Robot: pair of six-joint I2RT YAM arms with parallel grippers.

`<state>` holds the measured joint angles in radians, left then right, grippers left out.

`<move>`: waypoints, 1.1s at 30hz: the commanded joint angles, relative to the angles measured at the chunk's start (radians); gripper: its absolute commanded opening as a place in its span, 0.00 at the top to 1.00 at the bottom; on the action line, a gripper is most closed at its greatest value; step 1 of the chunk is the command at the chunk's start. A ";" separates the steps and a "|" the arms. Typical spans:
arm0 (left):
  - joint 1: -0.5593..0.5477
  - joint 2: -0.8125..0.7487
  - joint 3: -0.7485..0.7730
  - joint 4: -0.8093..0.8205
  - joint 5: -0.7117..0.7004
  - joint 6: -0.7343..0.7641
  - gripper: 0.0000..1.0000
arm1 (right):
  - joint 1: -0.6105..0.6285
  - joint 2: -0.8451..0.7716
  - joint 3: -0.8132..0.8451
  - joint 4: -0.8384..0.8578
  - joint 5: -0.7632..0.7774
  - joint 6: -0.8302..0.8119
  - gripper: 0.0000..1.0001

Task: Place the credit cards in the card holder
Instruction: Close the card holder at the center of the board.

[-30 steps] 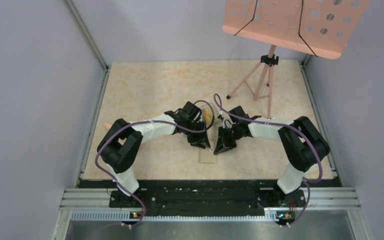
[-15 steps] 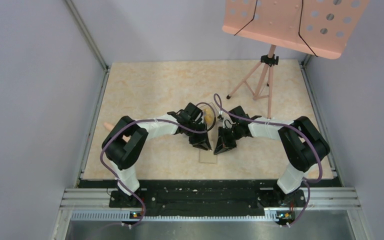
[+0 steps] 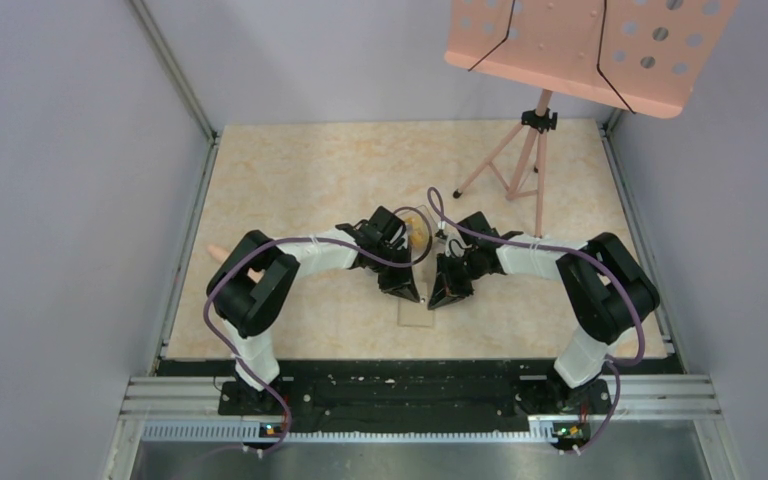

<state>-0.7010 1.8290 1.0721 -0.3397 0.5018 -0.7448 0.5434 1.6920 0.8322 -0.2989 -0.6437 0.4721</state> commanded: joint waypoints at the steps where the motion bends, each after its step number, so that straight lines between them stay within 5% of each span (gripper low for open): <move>1: -0.003 -0.006 0.021 0.031 0.021 0.014 1.00 | 0.019 -0.027 0.005 0.020 0.050 -0.013 1.00; 16: -0.004 -0.055 0.047 -0.013 -0.005 0.010 1.00 | 0.018 -0.137 0.041 0.022 0.074 0.008 1.00; 33: -0.004 -0.060 0.057 -0.054 -0.025 0.010 1.00 | 0.019 -0.036 0.117 -0.015 0.197 0.008 1.00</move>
<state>-0.7017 1.8015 1.0992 -0.3969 0.4801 -0.7422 0.5491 1.6402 0.9062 -0.3069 -0.4747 0.4816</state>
